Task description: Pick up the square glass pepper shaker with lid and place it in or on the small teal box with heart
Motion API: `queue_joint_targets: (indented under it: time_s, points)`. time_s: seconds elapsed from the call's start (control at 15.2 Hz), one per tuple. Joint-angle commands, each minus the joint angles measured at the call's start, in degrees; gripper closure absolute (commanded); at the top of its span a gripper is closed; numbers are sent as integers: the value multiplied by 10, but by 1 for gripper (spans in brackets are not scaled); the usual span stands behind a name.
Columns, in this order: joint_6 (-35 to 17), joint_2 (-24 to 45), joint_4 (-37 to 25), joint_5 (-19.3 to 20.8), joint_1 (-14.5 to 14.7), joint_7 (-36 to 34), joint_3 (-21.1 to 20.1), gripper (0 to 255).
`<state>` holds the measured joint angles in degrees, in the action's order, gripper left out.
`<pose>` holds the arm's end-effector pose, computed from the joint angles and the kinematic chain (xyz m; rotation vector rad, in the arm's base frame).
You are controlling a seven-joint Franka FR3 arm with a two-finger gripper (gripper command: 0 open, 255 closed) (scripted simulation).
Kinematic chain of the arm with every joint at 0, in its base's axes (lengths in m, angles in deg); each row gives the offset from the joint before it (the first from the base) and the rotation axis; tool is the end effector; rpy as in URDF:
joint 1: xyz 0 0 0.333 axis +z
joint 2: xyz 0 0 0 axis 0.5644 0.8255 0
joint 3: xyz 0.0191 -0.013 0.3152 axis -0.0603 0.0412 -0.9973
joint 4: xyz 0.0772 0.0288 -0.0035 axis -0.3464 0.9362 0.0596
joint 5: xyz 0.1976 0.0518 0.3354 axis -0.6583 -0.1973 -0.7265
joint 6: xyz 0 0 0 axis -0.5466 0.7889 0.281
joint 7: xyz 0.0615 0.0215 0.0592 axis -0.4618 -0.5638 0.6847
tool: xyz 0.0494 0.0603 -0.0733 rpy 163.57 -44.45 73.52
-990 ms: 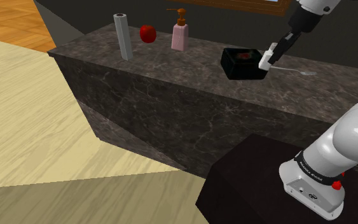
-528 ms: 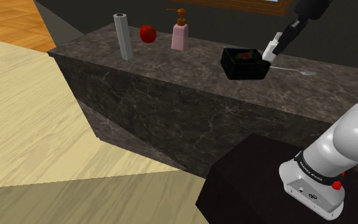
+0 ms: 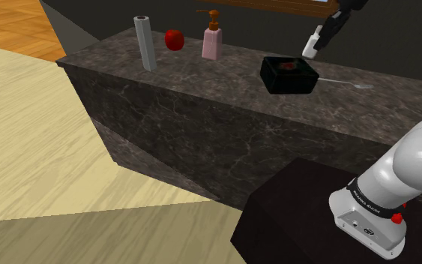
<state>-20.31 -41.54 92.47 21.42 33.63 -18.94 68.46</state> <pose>0.3568 -0.1134 0.5772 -3.0627 -0.2117 -0.2720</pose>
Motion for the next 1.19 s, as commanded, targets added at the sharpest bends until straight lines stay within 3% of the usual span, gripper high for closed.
queue_joint_targets:
  time_s: [0.0, 0.46, 1.12]
  points:
    - [-12, 42, -30, -1, 3, 17, 17, 255]
    - [-24, 209, -178, -35, 17, 88, 80, 255]
    - [-101, 212, -105, -37, 14, 97, 84, 255]
